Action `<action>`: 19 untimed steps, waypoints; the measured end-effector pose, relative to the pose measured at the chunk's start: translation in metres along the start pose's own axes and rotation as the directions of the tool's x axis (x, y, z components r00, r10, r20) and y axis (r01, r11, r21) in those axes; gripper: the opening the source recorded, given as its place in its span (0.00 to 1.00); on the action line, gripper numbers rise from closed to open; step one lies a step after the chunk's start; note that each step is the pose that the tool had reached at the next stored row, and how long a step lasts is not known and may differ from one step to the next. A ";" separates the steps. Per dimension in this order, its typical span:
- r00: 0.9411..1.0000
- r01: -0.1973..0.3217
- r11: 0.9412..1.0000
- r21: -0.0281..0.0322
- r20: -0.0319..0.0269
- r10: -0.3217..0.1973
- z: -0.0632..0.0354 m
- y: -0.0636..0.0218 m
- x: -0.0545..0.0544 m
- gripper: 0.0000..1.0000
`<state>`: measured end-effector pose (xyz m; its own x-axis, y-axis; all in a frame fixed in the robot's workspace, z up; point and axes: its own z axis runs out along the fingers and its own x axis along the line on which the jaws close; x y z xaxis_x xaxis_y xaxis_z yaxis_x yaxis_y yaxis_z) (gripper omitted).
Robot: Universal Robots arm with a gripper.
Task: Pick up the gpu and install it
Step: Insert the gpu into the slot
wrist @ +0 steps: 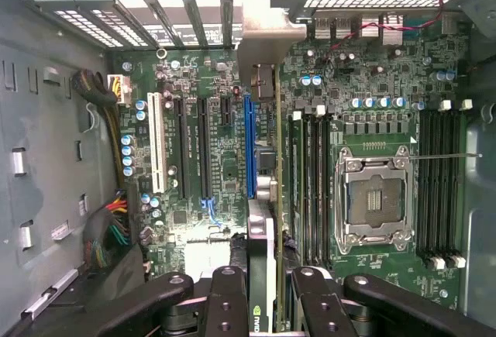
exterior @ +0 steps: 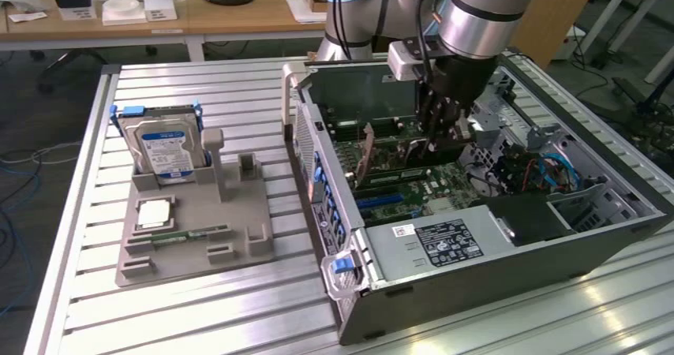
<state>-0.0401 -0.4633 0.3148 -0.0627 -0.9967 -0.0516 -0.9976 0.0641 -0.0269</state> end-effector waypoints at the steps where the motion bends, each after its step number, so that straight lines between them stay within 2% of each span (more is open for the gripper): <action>1: 1.000 0.000 1.000 0.000 0.000 0.000 0.0002 0.0001 0.000 0.27; 19: 1.000 0.000 1.000 0.000 0.000 0.000 0.0058 0.0042 0.001 0.27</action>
<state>-0.0441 -0.4633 0.3088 -0.0622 -0.9967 -0.0517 -0.9976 0.0637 -0.0269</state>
